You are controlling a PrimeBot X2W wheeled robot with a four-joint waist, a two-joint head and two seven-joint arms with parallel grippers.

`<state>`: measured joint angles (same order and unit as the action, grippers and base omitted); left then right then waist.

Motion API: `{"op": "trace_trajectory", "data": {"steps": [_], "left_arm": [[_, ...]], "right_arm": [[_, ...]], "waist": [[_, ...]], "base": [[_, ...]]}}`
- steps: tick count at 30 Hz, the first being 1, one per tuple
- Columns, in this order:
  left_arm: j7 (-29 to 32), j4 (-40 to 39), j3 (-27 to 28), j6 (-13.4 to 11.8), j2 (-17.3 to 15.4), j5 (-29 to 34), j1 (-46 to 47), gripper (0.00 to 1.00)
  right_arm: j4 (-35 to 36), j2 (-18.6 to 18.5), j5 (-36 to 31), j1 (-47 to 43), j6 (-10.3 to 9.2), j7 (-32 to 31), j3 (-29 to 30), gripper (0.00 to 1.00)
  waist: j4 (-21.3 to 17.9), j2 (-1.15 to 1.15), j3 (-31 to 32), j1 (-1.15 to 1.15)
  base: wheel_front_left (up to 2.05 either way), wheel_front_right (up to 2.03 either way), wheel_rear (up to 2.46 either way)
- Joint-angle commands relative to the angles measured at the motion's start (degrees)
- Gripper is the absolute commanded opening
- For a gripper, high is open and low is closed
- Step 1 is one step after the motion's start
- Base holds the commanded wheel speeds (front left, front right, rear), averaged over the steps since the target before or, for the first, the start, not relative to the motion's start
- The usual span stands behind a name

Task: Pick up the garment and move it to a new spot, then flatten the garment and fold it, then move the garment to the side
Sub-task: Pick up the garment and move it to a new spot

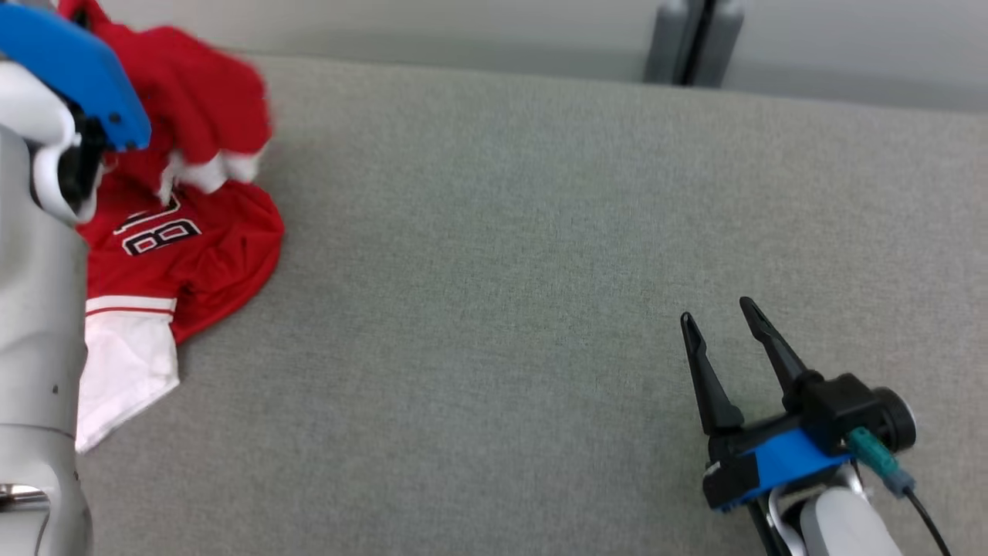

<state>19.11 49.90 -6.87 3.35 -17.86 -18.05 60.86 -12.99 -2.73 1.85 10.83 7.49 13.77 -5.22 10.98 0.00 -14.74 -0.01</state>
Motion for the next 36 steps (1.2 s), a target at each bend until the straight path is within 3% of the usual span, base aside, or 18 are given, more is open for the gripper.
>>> {"op": "trace_trajectory", "data": {"steps": [1,9,16,27,36], "left_arm": [[0.8,-1.0,-0.5,0.5,0.1,-0.2,1.0,0.0],[8.7,-13.0,-2.3,2.6,1.2,-2.9,2.7,0.0],[12.0,-22.9,-4.0,3.1,4.9,-6.6,-1.2,0.0],[5.8,-28.0,-11.5,2.4,12.7,-5.9,-10.6,0.0],[-0.9,-19.9,-21.0,0.3,14.8,-6.0,-18.9,0.0]], "right_arm": [[-0.5,-0.3,0.5,-0.6,0.01,0.4,0.0,1.0],[-3.9,-0.3,5.1,-1.2,0.02,1.4,-0.9,1.0],[-3.8,-0.3,5.8,-0.9,0.02,1.4,-1.5,1.0],[-2.8,-0.2,2.6,-0.2,0.02,1.5,0.5,1.0],[-2.0,-0.3,2.9,1.1,0.01,1.5,0.3,1.0]], "waist": [[-0.9,0.0,1.7,0.01],[-1.5,0.0,8.4,0.01],[-6.9,0.0,10.6,0.01],[-21.8,0.0,8.2,0.01],[-29.9,0.0,4.5,0.01]], "base": [[0.0,0.0,0.0],[0.0,0.0,0.0],[0.0,0.0,0.0],[0.0,0.0,0.0],[0.0,0.0,0.0]]}}
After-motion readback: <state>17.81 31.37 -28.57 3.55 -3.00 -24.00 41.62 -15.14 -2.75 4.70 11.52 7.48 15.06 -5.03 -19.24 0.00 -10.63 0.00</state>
